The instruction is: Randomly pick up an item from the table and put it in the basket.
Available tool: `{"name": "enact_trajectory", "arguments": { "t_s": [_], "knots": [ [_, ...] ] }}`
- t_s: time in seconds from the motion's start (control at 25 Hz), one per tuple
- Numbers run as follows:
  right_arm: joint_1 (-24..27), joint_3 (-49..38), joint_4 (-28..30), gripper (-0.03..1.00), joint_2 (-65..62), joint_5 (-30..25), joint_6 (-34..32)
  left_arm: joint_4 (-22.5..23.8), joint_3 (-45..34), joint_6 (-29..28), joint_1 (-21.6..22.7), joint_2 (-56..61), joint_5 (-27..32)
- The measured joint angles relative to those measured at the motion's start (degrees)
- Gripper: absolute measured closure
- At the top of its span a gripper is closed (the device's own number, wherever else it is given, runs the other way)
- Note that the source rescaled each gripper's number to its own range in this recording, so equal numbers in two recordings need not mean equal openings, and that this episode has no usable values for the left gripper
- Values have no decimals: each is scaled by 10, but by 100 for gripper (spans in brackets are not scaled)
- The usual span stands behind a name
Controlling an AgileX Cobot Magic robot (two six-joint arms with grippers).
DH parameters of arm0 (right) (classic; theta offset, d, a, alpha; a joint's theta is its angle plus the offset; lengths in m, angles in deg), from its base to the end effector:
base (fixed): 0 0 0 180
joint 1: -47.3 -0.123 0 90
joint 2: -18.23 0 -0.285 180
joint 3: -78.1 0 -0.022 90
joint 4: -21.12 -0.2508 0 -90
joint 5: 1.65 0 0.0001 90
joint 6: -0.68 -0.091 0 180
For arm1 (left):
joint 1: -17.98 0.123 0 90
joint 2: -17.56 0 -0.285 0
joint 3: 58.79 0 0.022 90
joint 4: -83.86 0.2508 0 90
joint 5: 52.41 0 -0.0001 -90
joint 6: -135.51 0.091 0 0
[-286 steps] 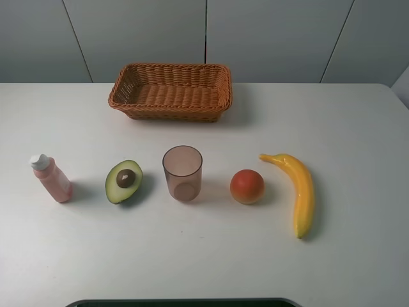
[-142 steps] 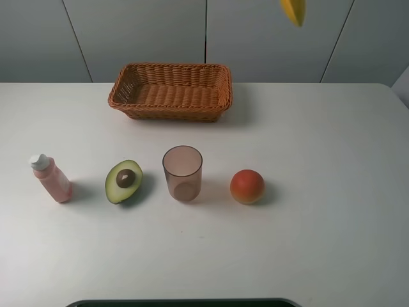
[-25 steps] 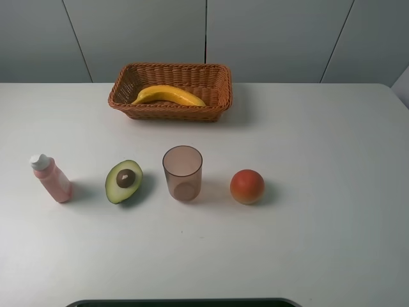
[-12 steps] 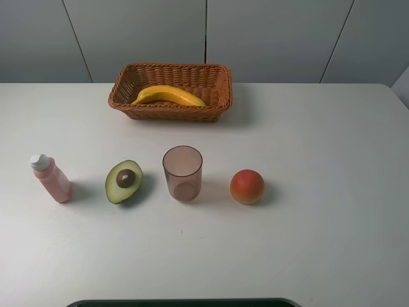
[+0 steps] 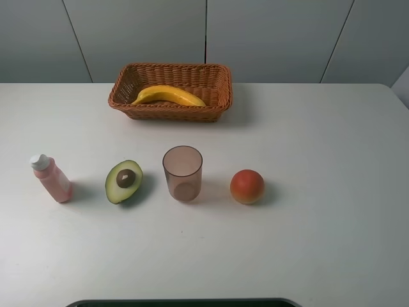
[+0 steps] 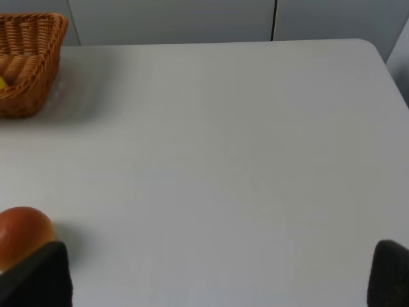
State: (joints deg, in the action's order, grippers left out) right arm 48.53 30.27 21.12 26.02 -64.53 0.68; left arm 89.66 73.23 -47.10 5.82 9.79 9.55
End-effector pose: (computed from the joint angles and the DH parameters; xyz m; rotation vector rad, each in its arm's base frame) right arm -0.0079 0.0002 0.2779 0.0222 2.0681 -0.0132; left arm -0.0053 0.0094 0.2788 0.1641 2.0439 -0.0391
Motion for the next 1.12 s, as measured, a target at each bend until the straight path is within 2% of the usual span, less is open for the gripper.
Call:
{"name": "enact_trajectory", "arguments": {
  "t_s": [1.12],
  "knots": [
    [0,0,4,-3,-1,0,-4,0,0,0,0,0,0]
  ]
}}
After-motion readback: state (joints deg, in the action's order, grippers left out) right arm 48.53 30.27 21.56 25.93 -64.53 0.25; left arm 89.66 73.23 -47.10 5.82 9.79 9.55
